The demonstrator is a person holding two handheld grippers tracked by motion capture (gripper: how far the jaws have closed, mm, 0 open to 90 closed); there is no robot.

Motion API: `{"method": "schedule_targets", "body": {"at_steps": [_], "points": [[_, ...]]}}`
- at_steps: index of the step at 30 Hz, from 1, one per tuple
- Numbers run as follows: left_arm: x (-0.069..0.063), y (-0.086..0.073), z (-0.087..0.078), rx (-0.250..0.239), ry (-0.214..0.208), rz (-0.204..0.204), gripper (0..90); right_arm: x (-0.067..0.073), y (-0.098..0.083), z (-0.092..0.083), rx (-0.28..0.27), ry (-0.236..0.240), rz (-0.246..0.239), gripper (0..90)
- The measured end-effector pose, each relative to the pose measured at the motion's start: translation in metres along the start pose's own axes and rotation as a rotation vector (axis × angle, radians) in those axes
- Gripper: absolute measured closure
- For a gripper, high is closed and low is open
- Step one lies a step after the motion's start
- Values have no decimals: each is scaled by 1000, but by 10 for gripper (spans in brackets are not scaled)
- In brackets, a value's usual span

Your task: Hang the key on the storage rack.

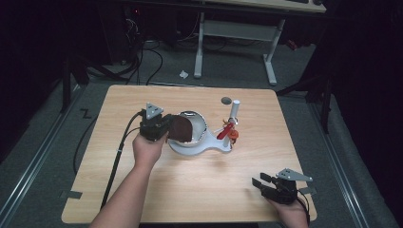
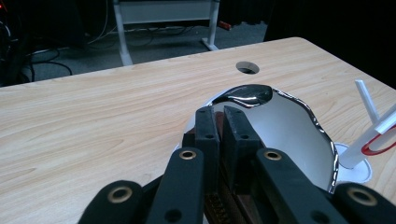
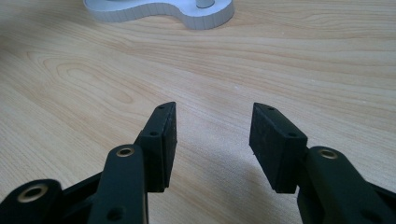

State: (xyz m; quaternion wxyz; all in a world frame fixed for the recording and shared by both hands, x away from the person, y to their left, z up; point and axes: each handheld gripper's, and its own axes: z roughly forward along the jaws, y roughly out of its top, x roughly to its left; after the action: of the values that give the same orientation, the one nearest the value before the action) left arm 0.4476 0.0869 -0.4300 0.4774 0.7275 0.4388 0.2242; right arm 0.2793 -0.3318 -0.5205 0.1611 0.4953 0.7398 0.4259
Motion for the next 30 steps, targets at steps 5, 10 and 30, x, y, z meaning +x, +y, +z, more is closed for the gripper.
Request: {"method": "schedule_targets", "body": {"at_steps": [5,10,30], "points": [[-3,-1,3,-13,10,15,832,0,0,0,1,0,-1,516],[-4,1,2,-40,4,16,775,0,0,0,2,0,0,516],[-6,-2,-12,-54,-45,21,661,1,0,2,7,-2,-6,516]]}}
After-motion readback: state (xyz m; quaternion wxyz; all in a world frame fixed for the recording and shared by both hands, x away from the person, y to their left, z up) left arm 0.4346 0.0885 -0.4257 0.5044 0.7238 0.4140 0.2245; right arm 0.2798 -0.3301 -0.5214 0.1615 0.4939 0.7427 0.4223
